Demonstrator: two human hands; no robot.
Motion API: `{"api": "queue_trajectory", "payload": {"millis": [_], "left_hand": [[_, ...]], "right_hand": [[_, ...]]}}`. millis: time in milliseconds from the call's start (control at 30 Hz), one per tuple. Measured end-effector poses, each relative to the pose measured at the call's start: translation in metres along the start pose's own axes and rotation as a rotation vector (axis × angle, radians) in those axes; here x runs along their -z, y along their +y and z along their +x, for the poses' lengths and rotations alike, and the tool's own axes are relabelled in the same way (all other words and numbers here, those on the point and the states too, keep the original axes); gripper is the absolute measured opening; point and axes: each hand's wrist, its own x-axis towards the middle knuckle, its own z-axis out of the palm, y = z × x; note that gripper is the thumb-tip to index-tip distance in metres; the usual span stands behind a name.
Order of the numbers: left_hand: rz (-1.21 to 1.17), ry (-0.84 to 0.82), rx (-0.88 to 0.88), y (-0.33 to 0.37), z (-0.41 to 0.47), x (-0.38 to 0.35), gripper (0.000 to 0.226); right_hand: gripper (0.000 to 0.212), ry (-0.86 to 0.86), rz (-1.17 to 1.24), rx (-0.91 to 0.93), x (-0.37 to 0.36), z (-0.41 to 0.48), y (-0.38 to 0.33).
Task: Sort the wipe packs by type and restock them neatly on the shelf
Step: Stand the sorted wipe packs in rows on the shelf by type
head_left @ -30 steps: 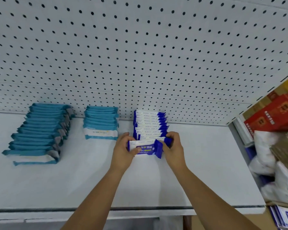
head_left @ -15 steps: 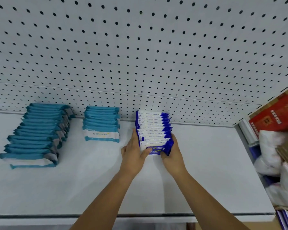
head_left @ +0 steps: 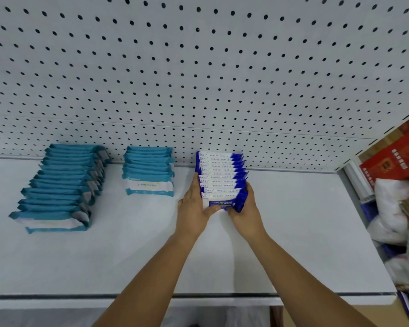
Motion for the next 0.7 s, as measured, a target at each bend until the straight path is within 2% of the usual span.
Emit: {"api": "queue_trajectory", "payload": {"millis": [100, 200, 333, 433, 500, 600, 700], "left_hand": [[-0.147, -0.022, 0.083, 0.0, -0.007, 0.004, 0.115], [-0.159, -0.013, 0.146, 0.004, -0.025, 0.007, 0.127], [-0.15, 0.066, 0.149, 0.022, -0.059, 0.009, 0.111], [-0.18, 0.151, 0.116, 0.04, -0.096, 0.01, 0.09], [-0.214, 0.113, 0.09, 0.057, -0.125, 0.003, 0.079], [-0.226, -0.046, 0.111, 0.089, -0.179, -0.021, 0.078], [-0.257, -0.153, 0.051, 0.11, -0.239, -0.06, 0.073]], "right_hand": [[0.083, 0.008, 0.013, -0.039, 0.007, -0.011, -0.008], [0.092, 0.018, -0.01, -0.097, 0.017, -0.033, -0.008], [0.088, 0.058, -0.028, -0.075, 0.039, -0.072, 0.003], [0.079, 0.076, 0.046, -0.056, 0.061, -0.106, 0.009], [0.072, 0.078, 0.103, -0.044, 0.078, -0.136, 0.014], [0.065, 0.105, 0.147, -0.002, 0.11, -0.189, 0.031], [0.06, 0.136, 0.169, 0.021, 0.153, -0.246, 0.057]]}}
